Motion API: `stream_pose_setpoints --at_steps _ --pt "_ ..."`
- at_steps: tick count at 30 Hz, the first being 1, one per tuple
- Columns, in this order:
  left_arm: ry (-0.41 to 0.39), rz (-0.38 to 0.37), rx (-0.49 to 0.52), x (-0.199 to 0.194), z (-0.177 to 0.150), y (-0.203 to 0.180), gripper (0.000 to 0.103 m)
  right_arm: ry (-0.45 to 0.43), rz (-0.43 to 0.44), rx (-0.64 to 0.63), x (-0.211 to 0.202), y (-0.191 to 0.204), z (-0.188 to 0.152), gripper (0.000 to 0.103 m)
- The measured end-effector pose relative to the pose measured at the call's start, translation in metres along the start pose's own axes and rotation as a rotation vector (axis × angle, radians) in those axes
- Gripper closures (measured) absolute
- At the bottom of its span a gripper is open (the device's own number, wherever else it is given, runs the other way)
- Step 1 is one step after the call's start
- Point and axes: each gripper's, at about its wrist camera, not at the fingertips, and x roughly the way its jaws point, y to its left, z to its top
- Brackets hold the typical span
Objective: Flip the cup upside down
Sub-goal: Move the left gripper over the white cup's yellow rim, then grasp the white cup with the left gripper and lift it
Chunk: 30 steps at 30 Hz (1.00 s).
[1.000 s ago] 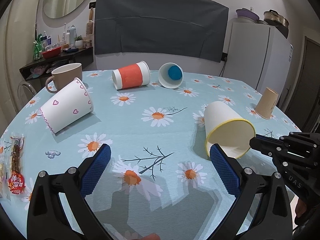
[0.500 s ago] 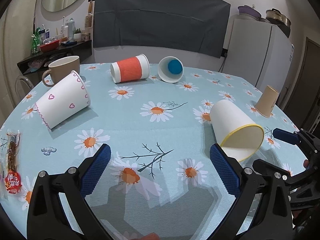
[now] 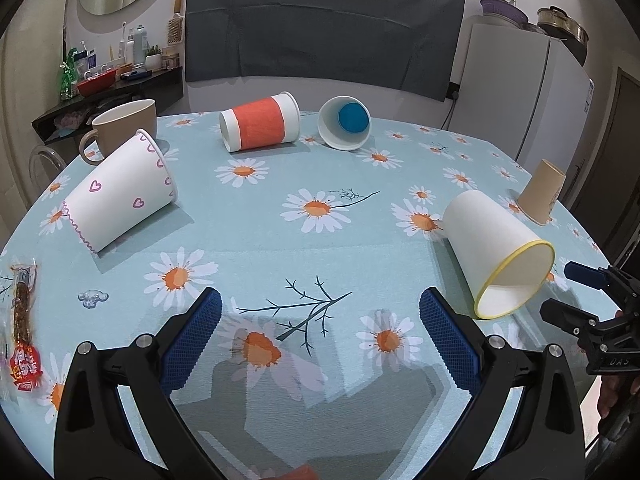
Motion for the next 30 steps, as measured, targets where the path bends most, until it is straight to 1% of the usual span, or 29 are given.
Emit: stream_pose_setpoints --at_steps 4,7,11,13,15,16,17,20,21,23,26,27,29,30 --pt "0.008 0.017 0.018 0.002 0.003 -0.003 0.006 -0.001 -0.012 0.025 -0.004 -0.018 -0.004 0.013" --pt "0.012 0.023 0.035 0.002 0.006 -0.008 0.006 -0.005 -0.039 0.038 -0.007 -0.028 -0.006 0.013" --pt "0.031 -0.009 0.037 -0.001 0.017 -0.015 0.006 -0.004 -0.054 0.045 -0.007 -0.039 -0.007 0.012" --pt "0.057 -0.036 0.045 0.000 0.025 -0.020 0.006 -0.005 -0.057 0.044 -0.006 -0.042 -0.007 0.012" --pt "0.091 -0.100 0.036 -0.001 0.037 -0.025 0.006 -0.005 -0.056 0.040 -0.005 -0.045 -0.008 0.012" --pt "0.102 -0.119 0.026 -0.001 0.043 -0.027 0.006 -0.005 -0.055 0.039 -0.004 -0.046 -0.008 0.012" --pt "0.104 -0.123 0.022 -0.001 0.049 -0.030 0.006 -0.005 -0.054 0.041 -0.004 -0.047 -0.009 0.012" --pt "0.095 -0.101 0.031 -0.002 0.070 -0.043 0.006 -0.016 -0.029 0.051 -0.008 -0.049 -0.009 0.012" --pt "0.102 -0.109 0.026 -0.001 0.077 -0.048 0.006 -0.020 -0.028 0.049 -0.009 -0.049 -0.009 0.012" --pt "0.124 -0.126 0.021 0.002 0.090 -0.056 0.006 -0.028 -0.035 0.041 -0.010 -0.050 -0.009 0.012" --pt "0.171 -0.109 0.027 0.014 0.107 -0.070 0.006 -0.035 -0.036 0.036 -0.010 -0.052 -0.009 0.011" --pt "0.201 -0.112 0.023 0.020 0.113 -0.074 0.006 -0.035 -0.034 0.038 -0.010 -0.053 -0.009 0.011" --pt "0.283 -0.144 -0.007 0.032 0.120 -0.080 0.006 -0.031 -0.025 0.043 -0.009 -0.056 -0.010 0.011" --pt "0.317 -0.144 -0.012 0.038 0.123 -0.083 0.006 -0.031 -0.022 0.047 -0.009 -0.058 -0.011 0.011"
